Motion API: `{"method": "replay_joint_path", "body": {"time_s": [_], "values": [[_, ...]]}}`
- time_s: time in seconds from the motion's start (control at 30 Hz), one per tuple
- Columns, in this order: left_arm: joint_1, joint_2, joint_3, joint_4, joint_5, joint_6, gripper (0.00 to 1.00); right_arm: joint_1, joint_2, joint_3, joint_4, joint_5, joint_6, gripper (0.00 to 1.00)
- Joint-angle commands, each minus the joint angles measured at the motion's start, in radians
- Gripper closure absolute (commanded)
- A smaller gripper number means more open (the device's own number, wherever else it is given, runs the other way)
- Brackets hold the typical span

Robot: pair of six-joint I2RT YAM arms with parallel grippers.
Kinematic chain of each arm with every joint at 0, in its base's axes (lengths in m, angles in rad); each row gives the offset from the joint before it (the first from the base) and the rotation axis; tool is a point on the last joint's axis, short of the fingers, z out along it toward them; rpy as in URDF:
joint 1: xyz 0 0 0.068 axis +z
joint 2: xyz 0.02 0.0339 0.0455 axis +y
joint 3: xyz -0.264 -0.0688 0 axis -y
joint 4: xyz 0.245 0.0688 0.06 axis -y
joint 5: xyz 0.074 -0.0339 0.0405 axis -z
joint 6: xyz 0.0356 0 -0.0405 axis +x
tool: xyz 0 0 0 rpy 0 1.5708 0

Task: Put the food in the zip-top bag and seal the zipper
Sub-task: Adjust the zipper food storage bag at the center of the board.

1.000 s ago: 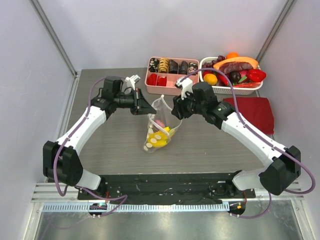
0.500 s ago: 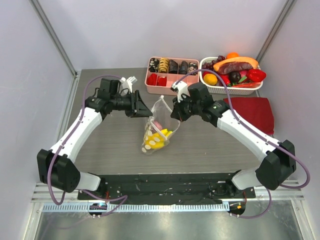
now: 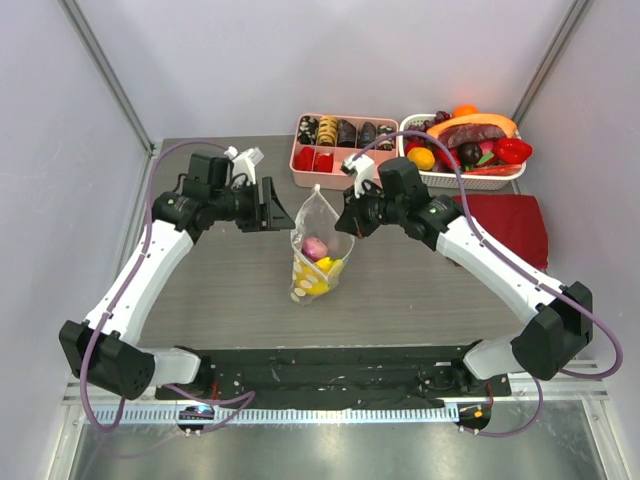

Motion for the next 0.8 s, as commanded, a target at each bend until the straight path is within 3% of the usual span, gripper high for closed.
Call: {"method": "replay_joint_path", "body": {"time_s": [0.0, 0.13, 0.3, 0.57, 0.63, 0.67, 0.77], "values": [[-0.040, -0.026, 0.044, -0.019, -0.013, 0.041, 0.43, 0.012, -0.008, 0.077, 0.055, -0.029, 0.014, 0.99], [-0.073, -0.017, 0.035, -0.033, -0.019, 0.044, 0.46, 0.016, -0.005, 0.082, 0.055, -0.020, 0.011, 0.99], [-0.080, -0.005, 0.023, -0.056, -0.021, 0.050, 0.76, 0.016, 0.003, 0.079, 0.057, 0.012, -0.012, 0.99], [-0.080, 0.017, 0.013, -0.011, 0.004, 0.016, 0.93, 0.015, 0.013, 0.083, 0.078, 0.011, -0.029, 0.99], [-0.080, 0.029, 0.018, -0.002, -0.003, 0.005, 0.82, 0.015, 0.013, 0.089, 0.081, -0.004, -0.026, 0.99], [-0.080, 0.034, 0.027, 0.000, -0.006, 0.004, 0.67, 0.016, 0.012, 0.091, 0.087, -0.020, -0.023, 0.99], [-0.080, 0.057, 0.050, 0.006, -0.026, 0.001, 0.62, 0.016, 0.012, 0.097, 0.097, -0.032, -0.017, 0.99]]}}
